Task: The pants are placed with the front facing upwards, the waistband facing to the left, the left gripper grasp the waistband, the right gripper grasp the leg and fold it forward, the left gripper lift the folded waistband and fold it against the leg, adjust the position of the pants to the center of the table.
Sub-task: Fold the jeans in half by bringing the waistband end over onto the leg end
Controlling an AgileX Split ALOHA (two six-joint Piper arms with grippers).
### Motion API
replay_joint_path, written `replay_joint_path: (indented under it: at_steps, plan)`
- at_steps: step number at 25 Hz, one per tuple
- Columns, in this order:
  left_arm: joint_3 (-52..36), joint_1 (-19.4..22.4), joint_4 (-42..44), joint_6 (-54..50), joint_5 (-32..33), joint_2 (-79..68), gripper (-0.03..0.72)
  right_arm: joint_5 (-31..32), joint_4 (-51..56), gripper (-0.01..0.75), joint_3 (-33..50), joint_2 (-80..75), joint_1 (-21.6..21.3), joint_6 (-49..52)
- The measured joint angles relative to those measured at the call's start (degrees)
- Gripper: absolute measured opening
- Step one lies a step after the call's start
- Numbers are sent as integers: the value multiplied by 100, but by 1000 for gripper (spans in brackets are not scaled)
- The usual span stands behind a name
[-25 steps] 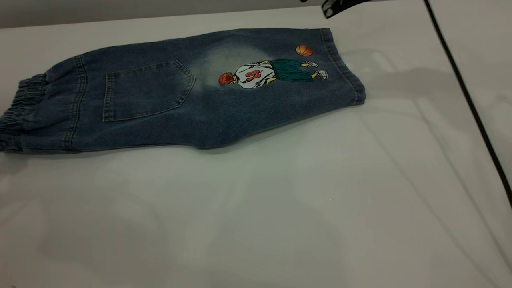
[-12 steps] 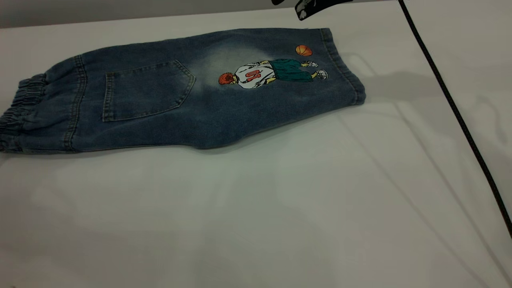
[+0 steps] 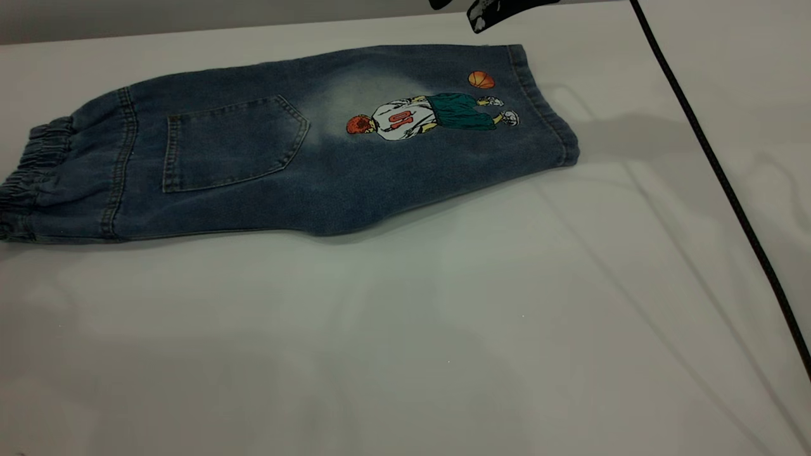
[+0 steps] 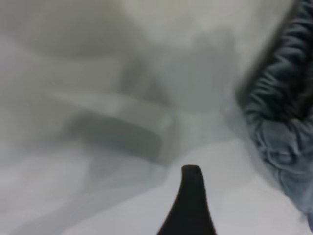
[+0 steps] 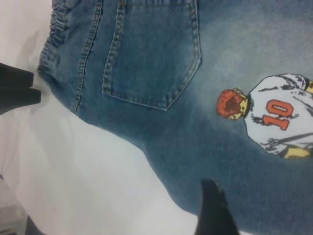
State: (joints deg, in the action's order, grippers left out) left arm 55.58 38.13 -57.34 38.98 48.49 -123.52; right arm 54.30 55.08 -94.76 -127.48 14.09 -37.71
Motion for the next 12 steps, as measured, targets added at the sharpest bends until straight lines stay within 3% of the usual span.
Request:
replay_joint_path:
  at_steps: [12]
  plan:
    - [67, -513, -828, 416, -416, -264, 521, 1, -2, 366, 0, -93, 0, -39]
